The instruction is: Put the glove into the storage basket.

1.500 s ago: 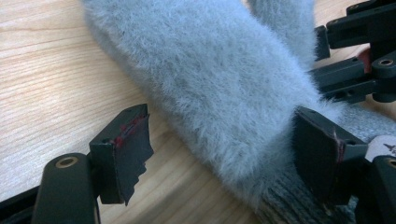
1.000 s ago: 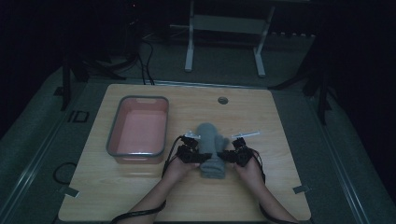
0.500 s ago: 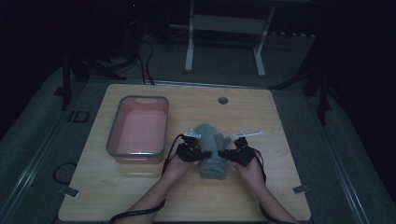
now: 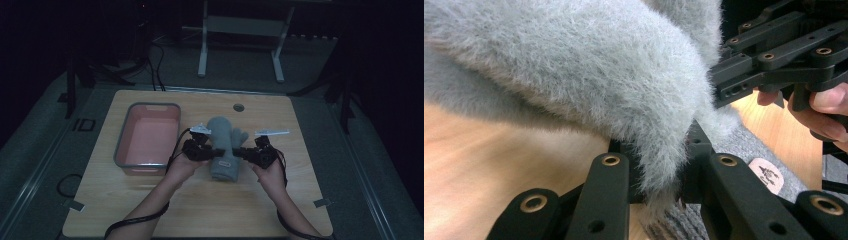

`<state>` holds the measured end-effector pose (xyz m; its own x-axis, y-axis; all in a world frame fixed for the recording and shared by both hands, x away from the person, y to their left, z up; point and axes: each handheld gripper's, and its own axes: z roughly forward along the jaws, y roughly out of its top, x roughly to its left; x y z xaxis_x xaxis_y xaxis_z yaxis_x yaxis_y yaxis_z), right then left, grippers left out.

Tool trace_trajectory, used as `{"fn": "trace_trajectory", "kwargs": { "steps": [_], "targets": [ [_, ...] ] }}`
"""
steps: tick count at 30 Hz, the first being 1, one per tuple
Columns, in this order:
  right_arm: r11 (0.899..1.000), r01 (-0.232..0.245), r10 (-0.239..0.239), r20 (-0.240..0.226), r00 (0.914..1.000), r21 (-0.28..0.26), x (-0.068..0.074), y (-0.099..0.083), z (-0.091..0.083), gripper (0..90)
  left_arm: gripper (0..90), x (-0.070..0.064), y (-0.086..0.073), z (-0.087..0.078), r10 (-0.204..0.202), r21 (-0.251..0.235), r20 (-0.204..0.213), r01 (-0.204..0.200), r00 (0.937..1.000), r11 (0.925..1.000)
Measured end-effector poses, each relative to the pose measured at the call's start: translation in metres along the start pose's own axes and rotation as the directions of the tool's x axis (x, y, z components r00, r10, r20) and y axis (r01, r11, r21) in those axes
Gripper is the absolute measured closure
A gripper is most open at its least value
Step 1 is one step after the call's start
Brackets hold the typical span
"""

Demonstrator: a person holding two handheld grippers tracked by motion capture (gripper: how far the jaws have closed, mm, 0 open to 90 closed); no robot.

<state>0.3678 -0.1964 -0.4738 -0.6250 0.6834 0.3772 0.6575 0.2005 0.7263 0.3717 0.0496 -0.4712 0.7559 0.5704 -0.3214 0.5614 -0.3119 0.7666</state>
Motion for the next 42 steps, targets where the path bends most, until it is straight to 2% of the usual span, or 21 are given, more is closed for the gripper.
{"fn": "trace_trajectory", "kwargs": {
  "steps": [8,9,16,20,21,22,23,26,29,30,32,35,40,42],
  "targets": [
    [1.0,0.01,-0.01,-0.033,0.9994,-0.022,0.019,0.023,0.005,79.5,79.0,0.007,0.014,-0.031,0.042,0.011,-0.026,-0.041,0.9988,0.9991],
    [1.0,0.014,-0.015,-0.037,0.9992,-0.025,0.021,0.026,0.006,79.5,79.0,0.007,0.014,-0.031,0.042,0.011,-0.026,-0.041,0.9988,0.9991],
    [0.999,0.015,-0.018,-0.072,0.9973,-0.041,0.038,0.045,0.02,79.4,79.0,0.019,0.022,-0.064,0.048,0.012,-0.063,-0.048,0.9968,0.9988],
    [0.998,0.042,-0.045,-0.073,0.9963,-0.04,0.054,0.058,0.029,79.4,79.0,0.026,0.023,-0.085,0.049,0.011,-0.078,-0.049,0.9957,0.9988],
    [0.998,0.042,-0.045,-0.073,0.9963,-0.04,0.054,0.058,0.029,79.4,79.0,0.026,0.023,-0.085,0.049,0.011,-0.078,-0.049,0.9957,0.9988],
    [0.998,0.042,-0.045,-0.078,0.996,-0.042,0.058,0.061,0.031,79.4,79.0,0.03,0.024,-0.096,0.055,0.011,-0.089,-0.054,0.9945,0.9985],
    [0.998,0.054,-0.057,-0.08,0.9952,-0.045,0.067,0.067,0.037,79.4,79.0,0.032,0.023,-0.101,0.053,0.005,-0.094,-0.053,0.9941,0.9986],
    [0.997,0.069,-0.072,-0.084,0.9938,-0.045,0.081,0.076,0.046,79.4,79.0,0.039,0.02,-0.118,0.045,0.001,-0.107,-0.046,0.9932,0.999],
    [0.996,0.077,-0.08,-0.096,0.9922,-0.04,0.094,0.085,0.059,79.4,79.0,0.049,0.017,-0.134,0.031,-0.001,-0.128,-0.031,0.9913,0.9995],
    [0.996,0.077,-0.08,-0.096,0.9922,-0.04,0.094,0.085,0.059,79.4,79.0,0.049,0.017,-0.134,0.031,-0.001,-0.128,-0.031,0.9913,0.9995],
    [0.995,0.094,-0.097,-0.106,0.9896,-0.035,0.106,0.093,0.073,79.4,78.9,0.058,0.014,-0.15,0.016,0.01,-0.146,-0.015,0.9892,0.9998],
    [0.994,0.107,-0.109,-0.123,0.9865,-0.022,0.119,0.101,0.091,79.4,78.9,0.07,0.011,-0.165,-0.017,0.026,-0.173,0.022,0.9848,0.9994],
    [0.992,0.123,-0.122,-0.122,0.9851,0.003,0.137,0.108,0.12,79.4,78.9,0.085,0.005,-0.182,-0.019,0.074,-0.223,0.036,0.9746,0.9966],
    [0.993,0.115,-0.113,-0.127,0.9855,0.01,0.14,0.109,0.129,79.4,78.9,0.091,0.0,-0.185,-0.026,0.074,-0.237,0.045,0.9712,0.9963]
  ]
}}
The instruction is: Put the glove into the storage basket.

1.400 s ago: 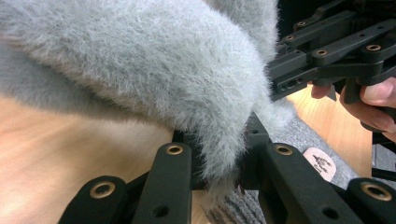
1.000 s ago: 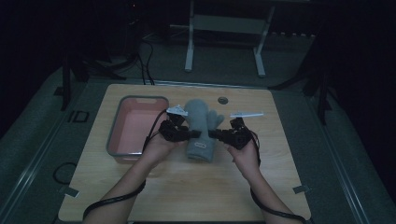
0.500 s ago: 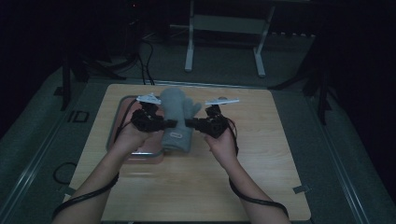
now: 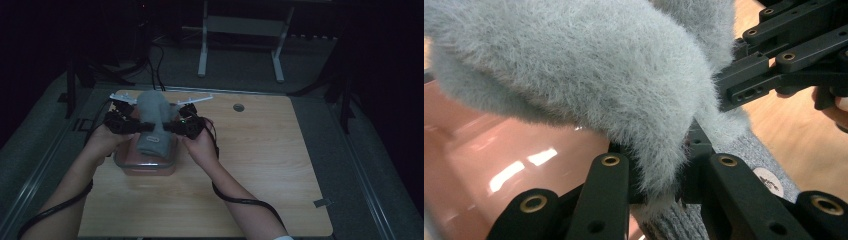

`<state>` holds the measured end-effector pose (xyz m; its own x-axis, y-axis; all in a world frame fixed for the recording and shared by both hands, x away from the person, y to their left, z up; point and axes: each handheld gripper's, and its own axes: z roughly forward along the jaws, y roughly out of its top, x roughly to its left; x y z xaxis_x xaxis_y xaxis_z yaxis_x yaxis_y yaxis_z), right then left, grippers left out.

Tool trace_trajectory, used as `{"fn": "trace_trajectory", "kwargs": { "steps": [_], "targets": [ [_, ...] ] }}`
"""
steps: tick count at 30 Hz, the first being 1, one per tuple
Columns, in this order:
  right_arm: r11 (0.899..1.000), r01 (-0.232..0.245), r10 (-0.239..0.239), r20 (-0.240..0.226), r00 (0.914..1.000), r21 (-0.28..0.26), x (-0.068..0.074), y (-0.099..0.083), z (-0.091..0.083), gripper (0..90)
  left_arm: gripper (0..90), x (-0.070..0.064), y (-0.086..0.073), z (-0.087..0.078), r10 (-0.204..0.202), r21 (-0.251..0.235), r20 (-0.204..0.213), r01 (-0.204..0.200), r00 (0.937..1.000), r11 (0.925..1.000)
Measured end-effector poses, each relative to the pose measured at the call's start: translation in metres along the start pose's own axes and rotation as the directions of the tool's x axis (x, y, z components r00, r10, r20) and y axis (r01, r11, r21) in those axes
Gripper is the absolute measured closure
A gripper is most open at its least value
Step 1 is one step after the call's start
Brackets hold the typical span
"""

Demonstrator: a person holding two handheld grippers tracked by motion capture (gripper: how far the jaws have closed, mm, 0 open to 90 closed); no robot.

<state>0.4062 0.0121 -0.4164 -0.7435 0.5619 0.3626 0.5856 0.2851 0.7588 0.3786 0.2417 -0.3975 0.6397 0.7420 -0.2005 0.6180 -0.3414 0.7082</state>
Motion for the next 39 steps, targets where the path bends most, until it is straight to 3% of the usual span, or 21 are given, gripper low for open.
{"fn": "trace_trajectory", "kwargs": {
  "steps": [5,15,18,22,25,27,32,34,39],
  "targets": [
    [0.999,-0.017,0.017,0.015,0.9997,0.031,-0.003,-0.005,0.026,79.4,78.9,0.017,-0.018,0.014,-0.068,0.014,-0.008,0.068,0.9976,0.9976],
    [0.987,-0.023,0.007,0.1,0.9949,0.16,-0.02,-0.022,0.065,79.3,78.7,0.03,-0.04,0.054,-0.12,0.084,-0.049,0.124,0.9915,0.9887],
    [0.981,-0.017,-0.008,0.127,0.9919,0.195,-0.022,-0.025,0.075,79.2,78.6,0.03,-0.042,0.063,-0.113,0.126,-0.077,0.122,0.9905,0.9845],
    [0.966,-0.012,-0.031,0.162,0.9864,0.258,-0.024,-0.029,0.086,78.7,78.5,0.028,-0.044,0.076,-0.105,0.196,-0.107,0.125,0.9887,0.9727],
    [0.954,0.006,-0.06,0.173,0.9831,0.298,-0.023,-0.031,0.093,77.8,78.4,0.029,-0.046,0.08,-0.111,0.213,-0.116,0.134,0.987,0.9678],
    [0.953,0.014,-0.075,0.189,0.979,0.301,-0.022,-0.031,0.094,76.4,78.0,0.029,-0.045,0.082,-0.102,0.22,-0.131,0.129,0.9861,0.967],
    [0.946,0.055,-0.129,0.217,0.9675,0.319,-0.02,-0.028,0.095,67.5,66.3,0.029,-0.043,0.09,-0.102,0.255,-0.17,0.144,0.9802,0.956],
    [0.947,0.052,-0.122,0.204,0.9715,0.316,-0.02,-0.027,0.094,62.9,60.6,0.028,-0.042,0.09,-0.081,0.254,-0.186,0.128,0.9792,0.9588],
    [0.955,0.079,-0.137,0.191,0.9719,0.285,-0.02,-0.021,0.086,51.4,47.9,0.028,-0.041,0.085,-0.077,0.225,-0.206,0.124,0.9754,0.9663]
  ]
}}
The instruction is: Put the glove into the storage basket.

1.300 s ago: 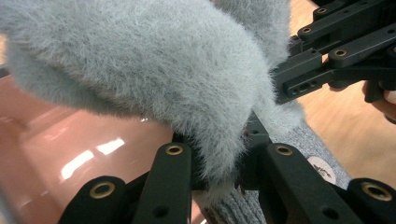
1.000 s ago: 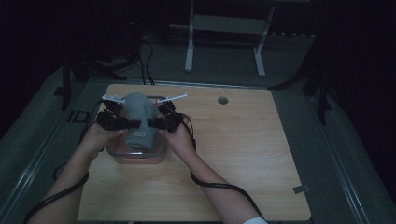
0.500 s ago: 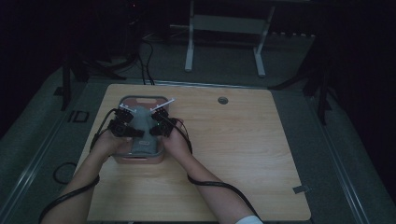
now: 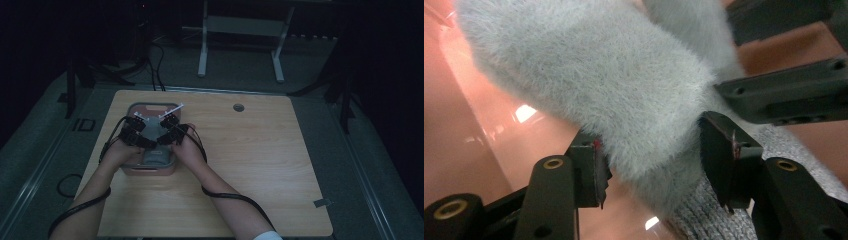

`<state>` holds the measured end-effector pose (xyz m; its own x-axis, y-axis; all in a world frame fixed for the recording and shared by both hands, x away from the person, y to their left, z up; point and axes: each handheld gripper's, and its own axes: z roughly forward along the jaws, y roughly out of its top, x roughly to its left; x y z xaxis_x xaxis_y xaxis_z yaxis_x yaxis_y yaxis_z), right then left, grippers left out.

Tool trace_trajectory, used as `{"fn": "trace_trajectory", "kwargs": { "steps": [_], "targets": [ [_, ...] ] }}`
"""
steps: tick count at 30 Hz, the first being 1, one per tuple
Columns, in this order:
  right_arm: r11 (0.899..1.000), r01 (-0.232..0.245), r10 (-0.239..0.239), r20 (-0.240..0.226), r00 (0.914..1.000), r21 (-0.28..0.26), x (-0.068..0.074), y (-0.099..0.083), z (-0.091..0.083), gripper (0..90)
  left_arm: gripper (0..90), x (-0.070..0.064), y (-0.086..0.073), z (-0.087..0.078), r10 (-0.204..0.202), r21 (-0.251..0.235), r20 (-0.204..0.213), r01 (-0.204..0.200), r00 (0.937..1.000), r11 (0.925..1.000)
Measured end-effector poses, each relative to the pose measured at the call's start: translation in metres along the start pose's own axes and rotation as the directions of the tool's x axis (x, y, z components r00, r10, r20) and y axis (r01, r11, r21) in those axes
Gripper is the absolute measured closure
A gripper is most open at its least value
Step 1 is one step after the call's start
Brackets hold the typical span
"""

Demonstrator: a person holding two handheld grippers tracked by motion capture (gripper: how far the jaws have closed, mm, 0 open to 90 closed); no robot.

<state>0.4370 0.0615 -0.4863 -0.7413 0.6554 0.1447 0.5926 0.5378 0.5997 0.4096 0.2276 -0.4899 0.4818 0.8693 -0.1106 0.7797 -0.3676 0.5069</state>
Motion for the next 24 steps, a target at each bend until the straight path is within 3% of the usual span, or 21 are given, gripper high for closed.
{"fn": "trace_trajectory", "kwargs": {
  "steps": [5,7,10,15,16,22,24],
  "targets": [
    [0.999,-0.002,0.0,-0.043,0.9991,-0.046,-0.003,0.004,-0.014,45.7,37.1,-0.005,0.0,-0.006,0.038,-0.004,-0.069,-0.038,0.9969,0.9993],
    [0.997,0.013,-0.016,-0.044,0.9989,-0.07,-0.004,0.005,-0.022,40.5,29.3,-0.005,-0.001,-0.011,0.032,-0.025,-0.058,-0.033,0.9978,0.9991],
    [0.995,0.018,-0.024,-0.067,0.9975,-0.1,-0.006,0.006,-0.035,30.7,20.4,-0.004,-0.005,-0.022,0.014,-0.098,-0.022,-0.016,0.9997,0.9951],
    [0.991,0.045,-0.062,-0.141,0.9881,-0.124,-0.011,0.002,-0.054,18.7,12.0,-0.008,-0.013,-0.037,0.008,-0.223,-0.028,-0.014,0.9996,0.9747],
    [0.99,0.049,-0.068,-0.144,0.9872,-0.131,-0.011,0.001,-0.057,18.8,10.3,-0.012,-0.015,-0.039,0.026,-0.252,-0.046,-0.036,0.9986,0.9671],
    [0.984,0.106,-0.125,-0.132,0.9834,-0.145,-0.014,-0.011,-0.071,17.8,8.4,-0.03,-0.021,-0.047,0.06,-0.323,-0.033,-0.067,0.9977,0.9439],
    [0.982,0.117,-0.136,-0.122,0.9832,-0.149,-0.015,-0.014,-0.074,17.8,8.4,-0.033,-0.022,-0.047,0.067,-0.327,-0.039,-0.076,0.997,0.942]
  ]
}}
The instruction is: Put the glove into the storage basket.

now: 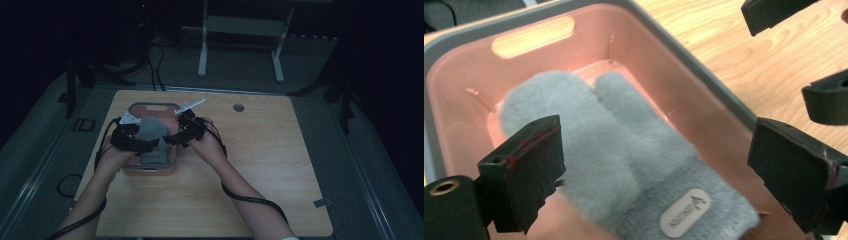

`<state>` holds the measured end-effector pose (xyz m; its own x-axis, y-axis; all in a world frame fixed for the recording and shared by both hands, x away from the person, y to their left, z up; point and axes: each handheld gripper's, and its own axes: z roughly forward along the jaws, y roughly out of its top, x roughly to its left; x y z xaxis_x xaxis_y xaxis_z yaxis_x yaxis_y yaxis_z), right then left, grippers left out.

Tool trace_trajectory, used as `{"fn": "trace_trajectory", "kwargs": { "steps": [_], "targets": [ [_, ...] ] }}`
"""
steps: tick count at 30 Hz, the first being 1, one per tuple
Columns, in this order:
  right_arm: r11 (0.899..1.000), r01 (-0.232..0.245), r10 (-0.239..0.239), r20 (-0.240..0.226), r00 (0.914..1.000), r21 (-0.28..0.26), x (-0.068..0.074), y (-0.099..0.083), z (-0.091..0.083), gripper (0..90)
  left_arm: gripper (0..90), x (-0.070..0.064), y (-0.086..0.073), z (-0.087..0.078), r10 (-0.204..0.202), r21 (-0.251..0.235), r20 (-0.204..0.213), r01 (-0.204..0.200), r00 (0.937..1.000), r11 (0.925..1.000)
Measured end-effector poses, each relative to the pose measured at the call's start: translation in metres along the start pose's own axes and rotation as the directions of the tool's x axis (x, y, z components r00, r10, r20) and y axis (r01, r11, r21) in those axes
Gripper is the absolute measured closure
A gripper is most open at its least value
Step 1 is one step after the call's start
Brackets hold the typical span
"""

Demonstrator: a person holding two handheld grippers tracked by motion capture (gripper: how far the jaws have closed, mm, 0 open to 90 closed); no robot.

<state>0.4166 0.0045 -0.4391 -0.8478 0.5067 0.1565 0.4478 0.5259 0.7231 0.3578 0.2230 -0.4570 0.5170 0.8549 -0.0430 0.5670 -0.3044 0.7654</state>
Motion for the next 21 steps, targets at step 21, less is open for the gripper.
{"fn": "trace_trajectory", "kwargs": {
  "steps": [21],
  "targets": [
    [0.994,0.108,-0.107,0.036,0.9936,-0.028,-0.014,-0.076,-0.064,17.1,8.6,-0.082,-0.011,0.008,0.158,-0.102,0.123,-0.145,0.9798,0.9841]
  ]
}}
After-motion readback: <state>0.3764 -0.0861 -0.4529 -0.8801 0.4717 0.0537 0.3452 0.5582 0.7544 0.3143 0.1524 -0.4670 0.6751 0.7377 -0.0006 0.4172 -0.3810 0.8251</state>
